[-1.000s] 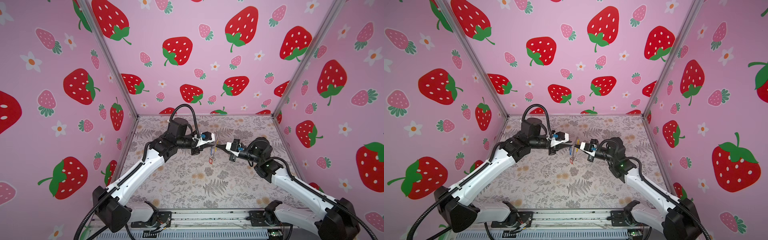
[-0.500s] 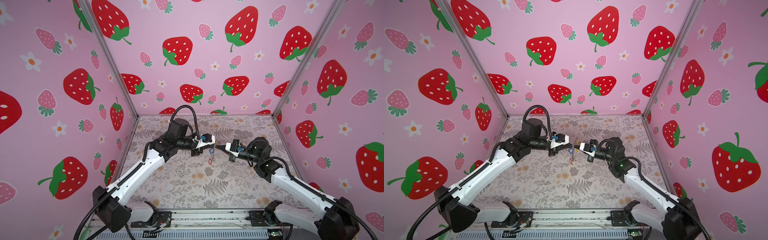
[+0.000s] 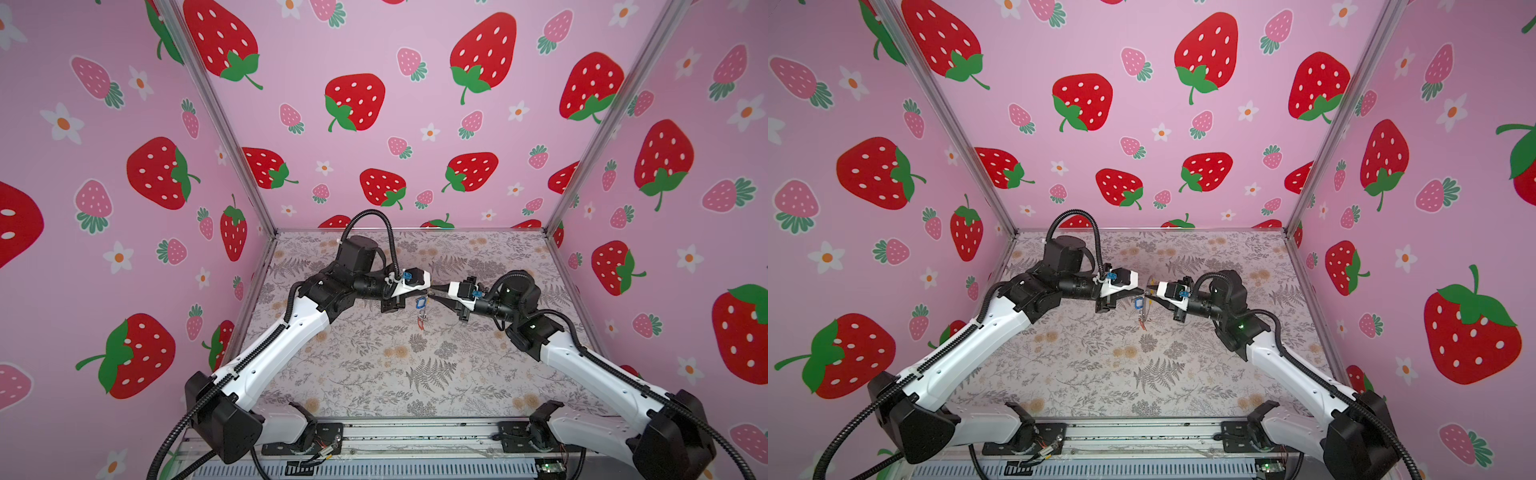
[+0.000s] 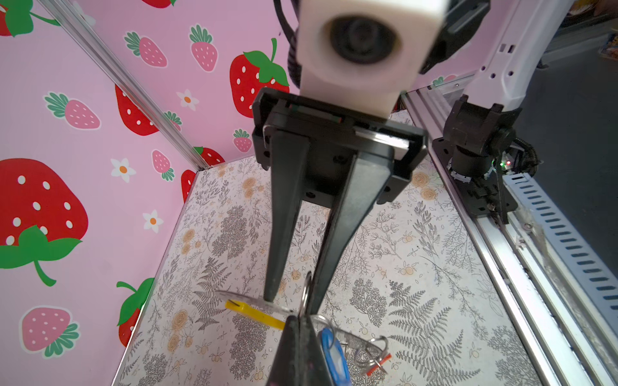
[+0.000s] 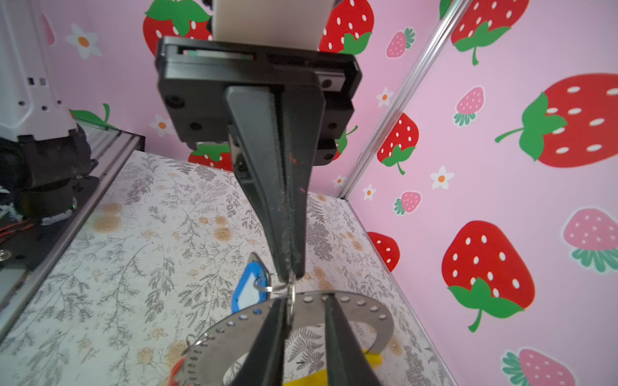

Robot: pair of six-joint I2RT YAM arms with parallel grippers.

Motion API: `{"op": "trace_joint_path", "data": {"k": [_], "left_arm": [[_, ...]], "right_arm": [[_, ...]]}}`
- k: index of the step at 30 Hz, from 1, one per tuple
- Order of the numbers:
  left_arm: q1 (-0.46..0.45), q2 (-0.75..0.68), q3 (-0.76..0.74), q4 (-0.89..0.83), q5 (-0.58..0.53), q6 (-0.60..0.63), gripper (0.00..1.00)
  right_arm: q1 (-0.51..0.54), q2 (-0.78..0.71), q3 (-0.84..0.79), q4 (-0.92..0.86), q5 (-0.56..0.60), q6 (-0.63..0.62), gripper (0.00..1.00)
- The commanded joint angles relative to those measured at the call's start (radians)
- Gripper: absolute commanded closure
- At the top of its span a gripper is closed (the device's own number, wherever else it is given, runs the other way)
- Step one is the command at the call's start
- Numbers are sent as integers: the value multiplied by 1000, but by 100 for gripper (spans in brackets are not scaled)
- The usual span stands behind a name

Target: Put the keys on the keyring

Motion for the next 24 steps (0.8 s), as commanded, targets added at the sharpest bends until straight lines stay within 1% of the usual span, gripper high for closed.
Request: {"op": "trace_joint_path", "data": {"k": [1,3,5,11,13,18,21,24], "left_arm": [[-8,15,82,-102,-14,45,100],[-10,26,112,-148,-55,57,100],[-11,41,140,-187,-88,61,100],[-42,87,222,-282,-204,100,100],[-58,95,237,-293,-237,106,100],[-91,113,262,-294,-308,106,100],[-102,116,272,-295,-323,108,100],[-109,118,284,-295,-337,103,100]], "right_arm": [[0,-17,48,-71,72,-40,68],[0,-32,60,-120,113,-66,64],[0,-39,82,-180,131,-96,63],[0,-50,129,-255,172,-109,63],[0,-51,137,-260,162,-100,64],[0,-36,140,-256,104,-72,69],[0,-28,133,-245,91,-58,72],[0,-19,121,-220,73,-39,72]]}}
